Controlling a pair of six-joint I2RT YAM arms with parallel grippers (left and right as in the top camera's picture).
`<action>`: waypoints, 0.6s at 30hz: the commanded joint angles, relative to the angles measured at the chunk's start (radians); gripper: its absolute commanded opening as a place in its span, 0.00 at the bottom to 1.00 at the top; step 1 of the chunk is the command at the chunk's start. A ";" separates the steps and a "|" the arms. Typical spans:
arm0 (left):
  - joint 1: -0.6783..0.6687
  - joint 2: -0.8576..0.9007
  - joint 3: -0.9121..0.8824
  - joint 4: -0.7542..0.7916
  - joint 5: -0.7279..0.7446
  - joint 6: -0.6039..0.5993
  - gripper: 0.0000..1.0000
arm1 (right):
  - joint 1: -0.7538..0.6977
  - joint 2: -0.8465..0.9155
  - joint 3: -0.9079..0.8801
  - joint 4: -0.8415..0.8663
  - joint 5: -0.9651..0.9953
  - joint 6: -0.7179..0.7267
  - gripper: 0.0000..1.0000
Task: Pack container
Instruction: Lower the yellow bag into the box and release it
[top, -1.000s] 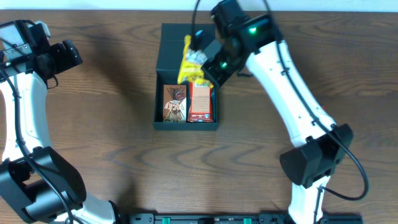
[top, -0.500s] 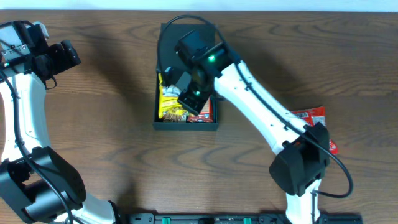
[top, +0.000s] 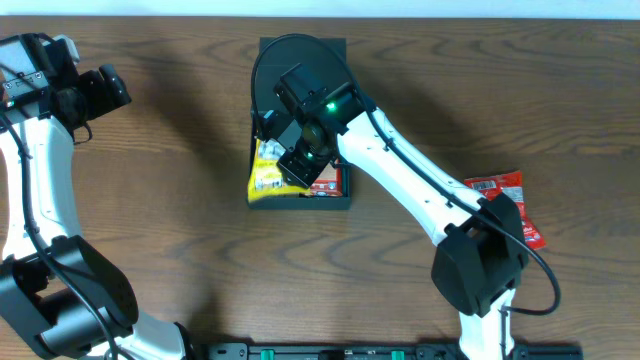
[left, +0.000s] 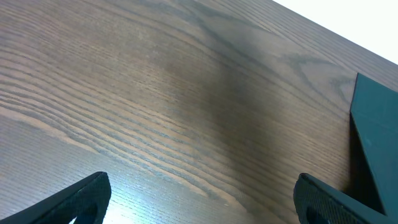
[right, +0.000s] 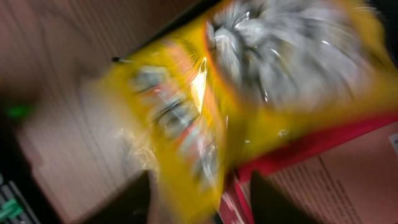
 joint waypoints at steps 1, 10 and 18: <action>0.007 0.007 0.006 -0.004 0.008 0.006 0.95 | 0.002 -0.006 -0.009 0.002 0.055 0.018 0.66; 0.007 0.007 0.006 -0.005 0.008 0.006 0.95 | -0.030 -0.030 0.060 -0.040 0.071 0.043 0.51; 0.007 0.007 0.006 -0.013 0.008 0.006 0.95 | -0.278 -0.080 0.104 -0.242 0.184 0.041 0.54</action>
